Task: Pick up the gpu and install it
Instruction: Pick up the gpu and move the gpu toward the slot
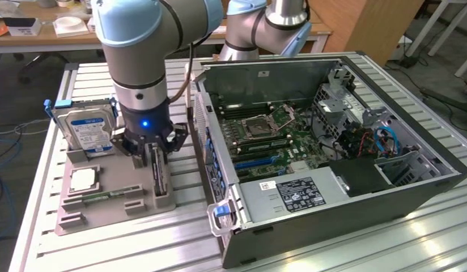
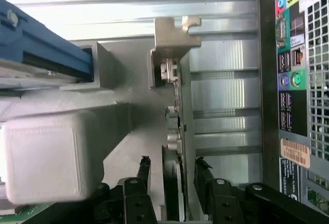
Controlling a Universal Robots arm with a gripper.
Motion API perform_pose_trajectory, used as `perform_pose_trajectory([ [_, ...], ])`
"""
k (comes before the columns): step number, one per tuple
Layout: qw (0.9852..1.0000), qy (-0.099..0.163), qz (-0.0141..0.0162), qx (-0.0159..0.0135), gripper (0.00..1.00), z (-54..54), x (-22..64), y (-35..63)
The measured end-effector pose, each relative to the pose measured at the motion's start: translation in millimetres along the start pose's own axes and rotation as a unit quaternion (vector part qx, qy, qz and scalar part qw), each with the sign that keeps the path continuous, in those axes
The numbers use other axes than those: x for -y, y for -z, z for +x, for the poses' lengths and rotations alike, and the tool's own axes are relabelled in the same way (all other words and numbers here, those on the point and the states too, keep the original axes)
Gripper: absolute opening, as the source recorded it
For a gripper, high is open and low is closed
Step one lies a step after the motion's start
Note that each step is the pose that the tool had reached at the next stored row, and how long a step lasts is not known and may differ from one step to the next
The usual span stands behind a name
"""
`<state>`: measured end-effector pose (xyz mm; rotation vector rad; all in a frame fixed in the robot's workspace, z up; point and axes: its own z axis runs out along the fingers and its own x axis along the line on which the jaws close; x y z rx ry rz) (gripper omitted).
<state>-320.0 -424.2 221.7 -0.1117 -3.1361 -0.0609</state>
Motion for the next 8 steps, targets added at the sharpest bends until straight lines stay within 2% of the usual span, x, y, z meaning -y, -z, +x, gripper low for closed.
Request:
perform_pose_trajectory([
  [4,1.0,0.001,0.0,0.0,0.47,0.2,-2.6,0.1],
  [8,1.0,0.001,0.0,-0.0001,0.47,0.2,-2.8,5.0],
])
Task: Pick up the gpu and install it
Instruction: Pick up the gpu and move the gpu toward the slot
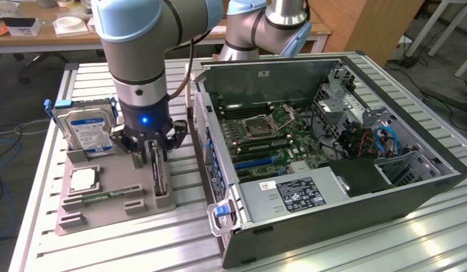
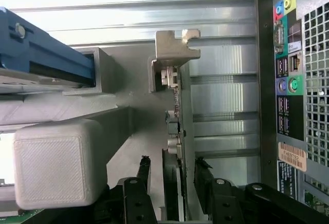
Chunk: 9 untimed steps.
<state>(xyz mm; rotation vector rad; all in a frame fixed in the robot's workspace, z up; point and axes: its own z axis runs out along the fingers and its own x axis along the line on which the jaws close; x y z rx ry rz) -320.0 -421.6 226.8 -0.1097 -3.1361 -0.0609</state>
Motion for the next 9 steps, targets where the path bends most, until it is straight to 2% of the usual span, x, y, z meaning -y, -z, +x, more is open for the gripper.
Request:
perform_pose_trajectory([
  [9,1.0,0.0,-0.0002,0.0,0.47,3.7,0.6,0.8],
])
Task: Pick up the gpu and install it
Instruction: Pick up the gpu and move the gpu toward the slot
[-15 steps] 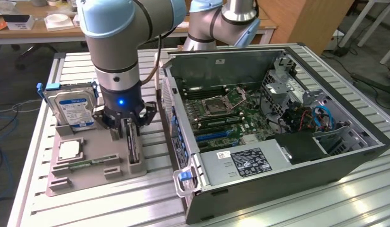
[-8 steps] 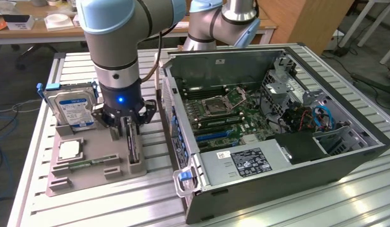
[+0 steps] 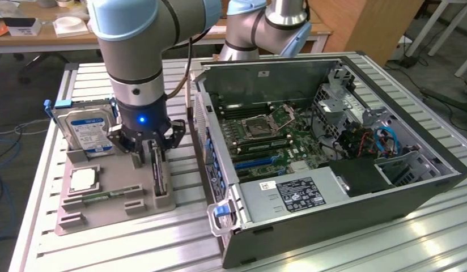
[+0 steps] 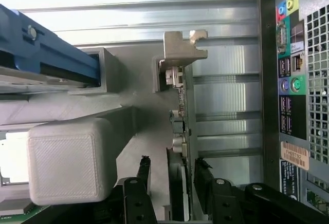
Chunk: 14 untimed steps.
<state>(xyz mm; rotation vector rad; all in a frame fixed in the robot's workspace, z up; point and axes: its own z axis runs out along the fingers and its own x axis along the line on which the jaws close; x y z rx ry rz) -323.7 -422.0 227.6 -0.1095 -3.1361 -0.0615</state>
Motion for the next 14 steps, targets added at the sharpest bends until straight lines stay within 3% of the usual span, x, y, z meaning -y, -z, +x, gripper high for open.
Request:
perform_pose_trajectory([
  [14,1.0,0.0,0.0,0.0,0.47,-0.6,10.3,-0.6],
])
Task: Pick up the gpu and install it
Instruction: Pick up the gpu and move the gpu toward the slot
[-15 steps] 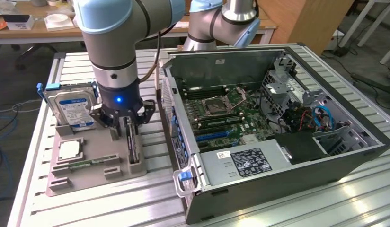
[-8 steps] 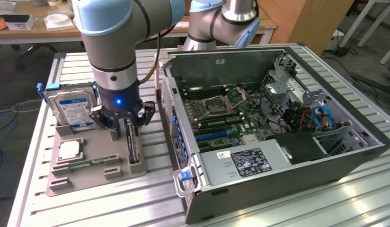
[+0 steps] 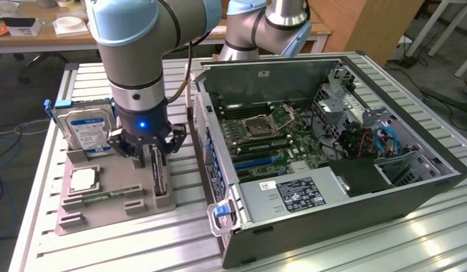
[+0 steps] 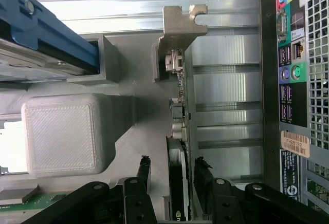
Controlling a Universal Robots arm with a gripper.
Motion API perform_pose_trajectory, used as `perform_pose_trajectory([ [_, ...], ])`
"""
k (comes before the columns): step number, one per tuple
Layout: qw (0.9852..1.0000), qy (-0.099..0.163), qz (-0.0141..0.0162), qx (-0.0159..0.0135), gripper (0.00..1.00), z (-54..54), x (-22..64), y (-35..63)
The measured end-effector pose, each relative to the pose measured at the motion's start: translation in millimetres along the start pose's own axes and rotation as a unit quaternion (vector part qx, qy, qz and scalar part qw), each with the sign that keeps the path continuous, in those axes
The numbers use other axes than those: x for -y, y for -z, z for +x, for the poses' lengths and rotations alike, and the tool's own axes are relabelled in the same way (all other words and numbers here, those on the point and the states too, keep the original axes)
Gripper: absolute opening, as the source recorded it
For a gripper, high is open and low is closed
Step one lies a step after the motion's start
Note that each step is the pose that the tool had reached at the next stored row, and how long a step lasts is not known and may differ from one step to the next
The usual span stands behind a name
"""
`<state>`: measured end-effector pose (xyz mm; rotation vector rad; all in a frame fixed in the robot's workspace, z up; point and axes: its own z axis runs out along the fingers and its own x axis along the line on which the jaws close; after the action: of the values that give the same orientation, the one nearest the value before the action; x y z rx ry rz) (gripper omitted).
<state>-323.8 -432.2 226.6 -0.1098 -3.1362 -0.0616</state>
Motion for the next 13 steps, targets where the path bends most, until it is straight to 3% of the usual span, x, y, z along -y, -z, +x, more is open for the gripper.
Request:
perform_pose_trajectory([
  [10,1.0,0.0,0.0,0.0,0.47,0.0,0.0,0.0],
  [13,1.0,0.0,0.0,0.0,0.39,0.0,0.0,0.0],
])
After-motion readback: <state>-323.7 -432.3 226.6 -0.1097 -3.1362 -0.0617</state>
